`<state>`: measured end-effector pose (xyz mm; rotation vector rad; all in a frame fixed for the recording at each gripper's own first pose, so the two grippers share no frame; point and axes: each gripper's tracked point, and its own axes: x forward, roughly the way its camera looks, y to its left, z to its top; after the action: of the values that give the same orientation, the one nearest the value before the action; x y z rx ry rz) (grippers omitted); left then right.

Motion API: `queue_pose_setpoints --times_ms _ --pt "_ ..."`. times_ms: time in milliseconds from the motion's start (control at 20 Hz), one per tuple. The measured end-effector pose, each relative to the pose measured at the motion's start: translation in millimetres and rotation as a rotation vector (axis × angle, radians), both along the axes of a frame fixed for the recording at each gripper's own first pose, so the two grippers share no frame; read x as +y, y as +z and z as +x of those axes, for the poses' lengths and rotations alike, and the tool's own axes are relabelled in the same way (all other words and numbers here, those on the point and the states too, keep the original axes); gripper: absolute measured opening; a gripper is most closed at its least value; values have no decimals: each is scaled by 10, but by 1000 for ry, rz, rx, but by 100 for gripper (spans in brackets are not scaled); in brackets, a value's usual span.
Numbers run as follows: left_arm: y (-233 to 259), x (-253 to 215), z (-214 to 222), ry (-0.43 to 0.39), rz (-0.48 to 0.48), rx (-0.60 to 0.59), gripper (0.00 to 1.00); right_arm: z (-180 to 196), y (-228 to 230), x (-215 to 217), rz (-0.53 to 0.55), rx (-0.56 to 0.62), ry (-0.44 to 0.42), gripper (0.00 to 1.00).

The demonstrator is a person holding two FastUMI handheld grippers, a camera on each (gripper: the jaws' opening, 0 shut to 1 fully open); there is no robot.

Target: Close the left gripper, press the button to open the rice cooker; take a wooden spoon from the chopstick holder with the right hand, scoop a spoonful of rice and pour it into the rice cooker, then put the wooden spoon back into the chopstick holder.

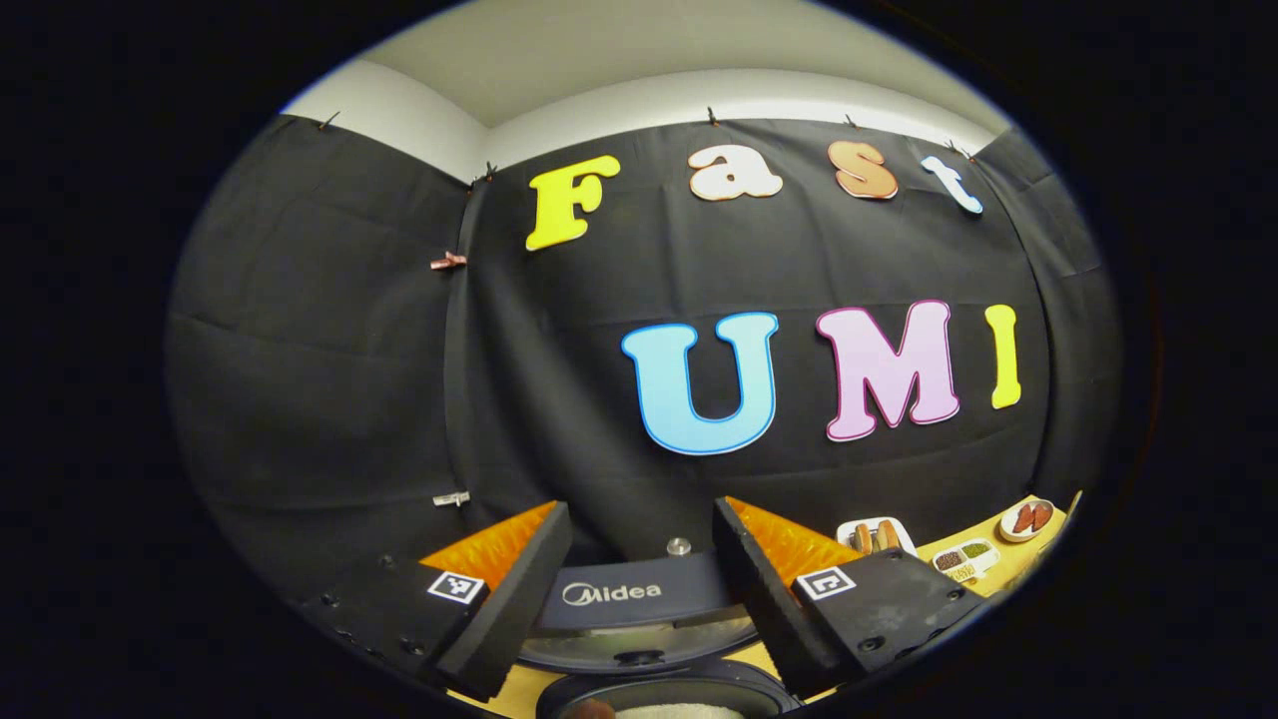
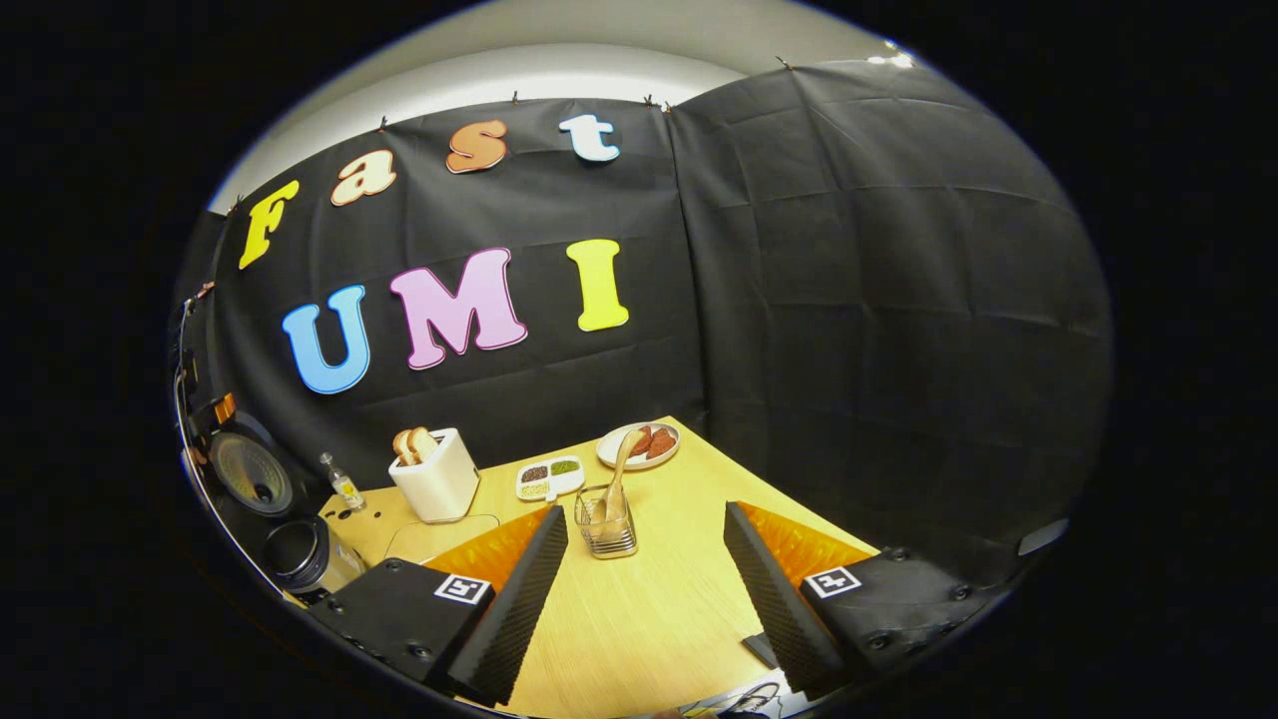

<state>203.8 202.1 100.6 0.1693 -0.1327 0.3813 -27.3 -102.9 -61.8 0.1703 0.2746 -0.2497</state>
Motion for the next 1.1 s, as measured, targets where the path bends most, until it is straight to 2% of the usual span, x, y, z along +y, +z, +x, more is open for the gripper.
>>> queue_pose_setpoints --times_ms 100,450,750,900,1100 --pt "-70 -39 -75 0 -3 48 98 15 -43 33 5 10 14 98" --pt "-538 -396 -659 -1 -162 221 100 123 -317 333 32 54 87 99" --pt "-1468 -670 -1179 -8 -318 420 99 159 -461 569 67 62 146 99" --pt "-1816 -758 -1315 2 -278 462 99 128 -560 601 90 87 157 99" --pt "-2005 -746 -1352 25 -278 457 100 77 -644 622 86 118 169 99"
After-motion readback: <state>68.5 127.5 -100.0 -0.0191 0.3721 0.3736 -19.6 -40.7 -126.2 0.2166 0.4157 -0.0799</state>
